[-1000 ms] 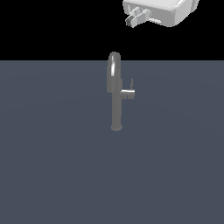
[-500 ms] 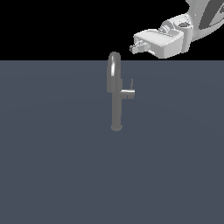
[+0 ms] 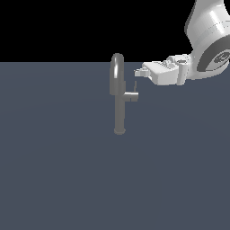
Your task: Turn on the faucet by rotating a designated handle.
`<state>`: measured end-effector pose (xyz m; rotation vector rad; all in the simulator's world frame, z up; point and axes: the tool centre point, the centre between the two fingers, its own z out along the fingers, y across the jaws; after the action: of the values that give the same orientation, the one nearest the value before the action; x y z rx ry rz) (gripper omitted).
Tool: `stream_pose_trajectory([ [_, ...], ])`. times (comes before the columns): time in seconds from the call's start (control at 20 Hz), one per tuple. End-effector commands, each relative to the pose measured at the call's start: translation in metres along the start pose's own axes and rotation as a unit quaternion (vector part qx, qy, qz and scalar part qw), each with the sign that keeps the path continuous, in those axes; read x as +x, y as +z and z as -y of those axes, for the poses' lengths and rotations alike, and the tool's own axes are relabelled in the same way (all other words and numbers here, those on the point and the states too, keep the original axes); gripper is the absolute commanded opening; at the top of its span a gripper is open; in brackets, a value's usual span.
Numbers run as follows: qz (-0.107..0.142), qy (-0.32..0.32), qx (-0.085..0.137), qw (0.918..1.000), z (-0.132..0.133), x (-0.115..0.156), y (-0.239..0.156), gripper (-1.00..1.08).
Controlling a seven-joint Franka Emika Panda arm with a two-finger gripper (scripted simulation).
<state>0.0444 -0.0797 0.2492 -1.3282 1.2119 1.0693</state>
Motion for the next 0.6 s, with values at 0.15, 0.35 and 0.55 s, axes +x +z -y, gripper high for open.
stream_pose_trajectory([
  [0.15,0.033,0.037,0.037,0.9981,0.002,0.026,0.003,-1.0],
  [0.35,0.046,0.051,0.051,0.9963,0.003,0.036,0.006,-1.0],
  [0.55,0.05,0.055,0.056,0.9957,0.003,0.039,0.007,-1.0],
])
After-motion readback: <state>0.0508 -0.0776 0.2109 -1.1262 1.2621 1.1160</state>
